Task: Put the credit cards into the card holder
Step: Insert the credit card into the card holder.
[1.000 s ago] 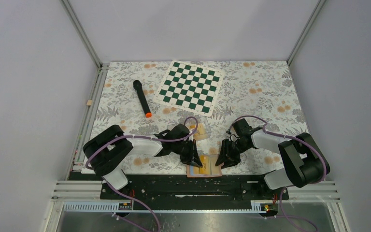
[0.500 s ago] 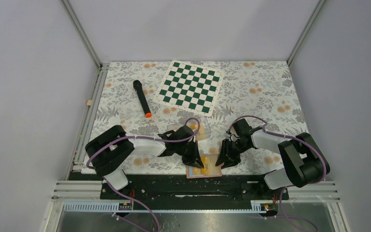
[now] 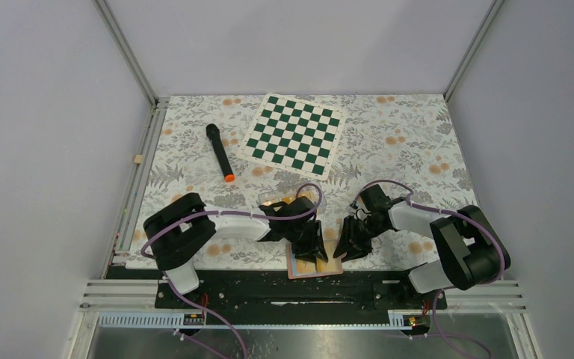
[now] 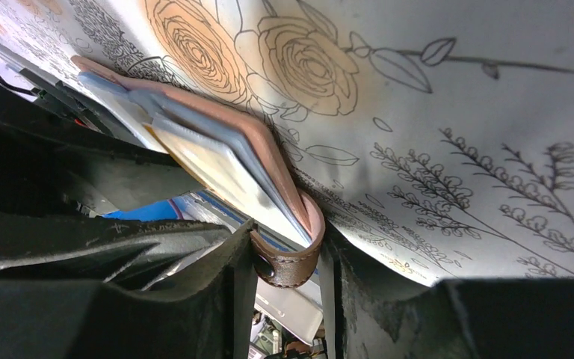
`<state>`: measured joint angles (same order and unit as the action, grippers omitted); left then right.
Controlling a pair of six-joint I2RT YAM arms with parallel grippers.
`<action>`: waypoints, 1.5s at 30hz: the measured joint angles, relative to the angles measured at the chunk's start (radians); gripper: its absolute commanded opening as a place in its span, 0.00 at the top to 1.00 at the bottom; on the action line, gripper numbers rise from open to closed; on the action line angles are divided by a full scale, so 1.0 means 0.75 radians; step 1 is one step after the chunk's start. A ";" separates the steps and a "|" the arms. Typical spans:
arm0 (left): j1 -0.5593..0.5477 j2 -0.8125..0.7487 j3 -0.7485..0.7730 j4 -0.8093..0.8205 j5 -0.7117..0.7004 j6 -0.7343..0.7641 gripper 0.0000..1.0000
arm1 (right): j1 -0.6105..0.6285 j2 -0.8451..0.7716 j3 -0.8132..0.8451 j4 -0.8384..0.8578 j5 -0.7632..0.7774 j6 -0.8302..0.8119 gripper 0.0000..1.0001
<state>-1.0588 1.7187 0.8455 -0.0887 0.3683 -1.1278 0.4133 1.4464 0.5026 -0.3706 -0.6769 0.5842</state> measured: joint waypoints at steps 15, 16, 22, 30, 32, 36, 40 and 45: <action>-0.015 0.071 0.155 -0.186 0.003 0.032 0.48 | 0.001 0.000 -0.005 0.017 -0.009 0.002 0.60; -0.016 0.077 0.166 -0.201 0.003 0.034 0.45 | 0.001 0.000 -0.005 0.017 -0.009 0.002 0.60; -0.032 0.081 0.246 -0.302 -0.022 0.093 0.21 | 0.001 -0.002 -0.005 0.017 -0.008 0.002 0.60; -0.041 0.004 0.409 -0.665 -0.251 0.285 0.11 | 0.001 -0.029 0.005 -0.019 0.036 -0.014 0.58; -0.040 -0.049 0.406 -0.744 -0.307 0.309 0.10 | 0.001 -0.037 0.018 -0.046 0.064 -0.028 0.58; -0.018 -0.219 0.308 -0.781 -0.355 0.322 0.10 | 0.001 -0.047 0.063 -0.112 0.135 -0.071 0.57; 0.034 -0.423 0.078 -0.724 -0.326 0.293 0.10 | 0.002 -0.061 0.120 -0.187 0.203 -0.117 0.55; 0.161 -0.593 -0.283 -0.525 -0.198 0.194 0.11 | 0.012 -0.083 0.179 -0.268 0.277 -0.163 0.55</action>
<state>-0.9382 1.2739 0.6331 -0.4828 0.2195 -0.9825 0.4221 1.3842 0.6365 -0.5716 -0.4694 0.4618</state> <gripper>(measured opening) 0.895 0.453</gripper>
